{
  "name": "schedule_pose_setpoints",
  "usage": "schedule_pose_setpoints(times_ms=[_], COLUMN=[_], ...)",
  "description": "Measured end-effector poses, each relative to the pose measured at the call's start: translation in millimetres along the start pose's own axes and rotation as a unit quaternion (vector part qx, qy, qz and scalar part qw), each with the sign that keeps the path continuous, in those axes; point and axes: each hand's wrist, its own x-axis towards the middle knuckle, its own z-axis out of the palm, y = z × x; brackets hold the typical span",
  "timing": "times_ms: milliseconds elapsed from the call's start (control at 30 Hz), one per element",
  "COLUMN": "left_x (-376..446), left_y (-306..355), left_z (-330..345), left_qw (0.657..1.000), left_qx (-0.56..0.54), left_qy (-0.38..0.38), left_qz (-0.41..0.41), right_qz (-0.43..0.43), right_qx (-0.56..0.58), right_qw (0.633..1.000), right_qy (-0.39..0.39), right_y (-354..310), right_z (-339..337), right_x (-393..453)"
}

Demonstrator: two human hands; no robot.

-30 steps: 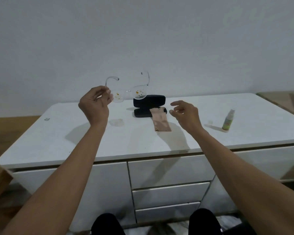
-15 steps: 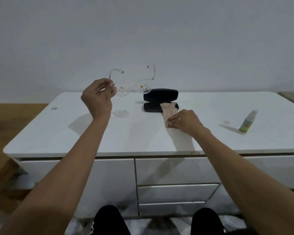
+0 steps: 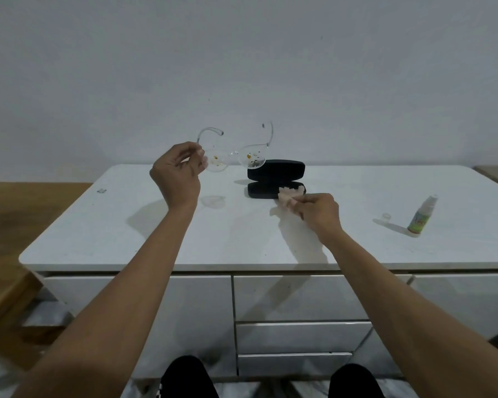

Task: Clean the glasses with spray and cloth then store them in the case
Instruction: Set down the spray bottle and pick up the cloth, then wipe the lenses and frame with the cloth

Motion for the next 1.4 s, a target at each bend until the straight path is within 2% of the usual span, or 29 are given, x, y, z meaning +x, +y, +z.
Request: schedule_pose_setpoints(times_ms=[100,300,467,567,900,1033,1200,1300,1400], left_x=[1,1,-1,-3,-6,-9,-10,-10,-10], left_y=[3,8,14,17,26,28,35,39,41], left_z=[0,0,1,1,6,9,12,12,11], left_qw=[1.0,1.0,1.0,1.0,1.0,1.0,1.0,1.0,1.0], left_qx=[-0.003,-0.006,0.001,0.004,0.009,0.018,0.005,-0.003,-0.005], left_qy=[0.002,0.004,0.003,0.003,0.001,0.007,-0.002,0.0,0.001], left_qz=[-0.002,-0.006,0.002,0.001,-0.001,-0.005,-0.005,0.001,0.01], right_qz=[0.049,0.082,0.02,0.022,-0.031,-0.046,-0.093,-0.103,-0.106], right_qx=[0.159,0.26,0.232,0.228,0.278,0.314,0.285,0.254,0.278], right_qw=[0.986,0.962,0.972,0.973,0.96,0.948,0.954,0.96,0.951], right_qy=[-0.008,-0.036,0.0,-0.009,-0.011,0.021,0.021,0.058,0.085], right_y=[-21,-67,-82,-89,-115,-117,-116,-116,-119], right_z=[-3,-9,-3,-2,7,20,29,32,35], right_x=[-8,-17,-17,-23,-46,-44,-47,-47,-45])
